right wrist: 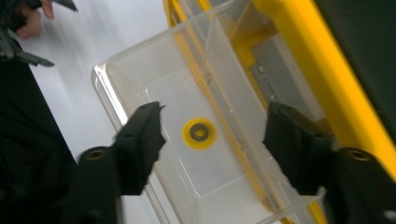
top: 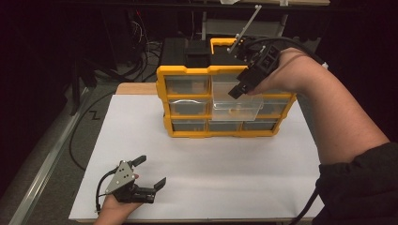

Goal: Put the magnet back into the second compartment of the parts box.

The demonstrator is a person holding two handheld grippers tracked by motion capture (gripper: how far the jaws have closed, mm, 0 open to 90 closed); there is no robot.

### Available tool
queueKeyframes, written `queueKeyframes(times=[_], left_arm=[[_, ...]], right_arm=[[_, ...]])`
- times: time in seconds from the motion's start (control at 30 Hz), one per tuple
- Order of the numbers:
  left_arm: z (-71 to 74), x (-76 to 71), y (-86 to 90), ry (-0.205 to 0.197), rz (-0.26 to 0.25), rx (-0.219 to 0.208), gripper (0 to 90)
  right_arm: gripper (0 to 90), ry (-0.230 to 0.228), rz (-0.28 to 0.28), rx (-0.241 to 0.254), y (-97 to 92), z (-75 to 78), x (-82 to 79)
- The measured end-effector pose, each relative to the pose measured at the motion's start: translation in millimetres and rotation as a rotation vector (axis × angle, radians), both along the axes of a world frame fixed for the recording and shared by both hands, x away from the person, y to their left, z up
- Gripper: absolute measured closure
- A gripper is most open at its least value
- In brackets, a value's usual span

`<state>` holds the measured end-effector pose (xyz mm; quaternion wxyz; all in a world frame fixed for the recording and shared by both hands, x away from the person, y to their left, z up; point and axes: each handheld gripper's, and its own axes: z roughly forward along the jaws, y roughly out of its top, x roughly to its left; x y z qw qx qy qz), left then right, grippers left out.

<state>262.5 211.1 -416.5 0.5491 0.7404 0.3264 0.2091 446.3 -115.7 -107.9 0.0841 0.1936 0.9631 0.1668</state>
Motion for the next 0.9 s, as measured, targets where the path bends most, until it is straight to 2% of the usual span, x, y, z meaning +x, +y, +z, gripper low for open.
queueKeyframes(times=[0.2,0.6,0.9], left_arm=[[-0.1,-0.1,-0.4,0.000,0.000,0.000,1.0],[-0.4,0.3,-1.0,0.005,-0.004,0.006,1.0],[-0.5,0.5,-1.4,0.003,-0.002,0.005,1.0]], right_arm=[[31.9,0.005,0.004,0.013,0.1,5.1,-5.2],[28.8,0.018,0.013,0.004,-6.5,-2.6,-14.2],[21.6,0.012,-0.020,-0.004,-20.9,-2.1,-22.8]])
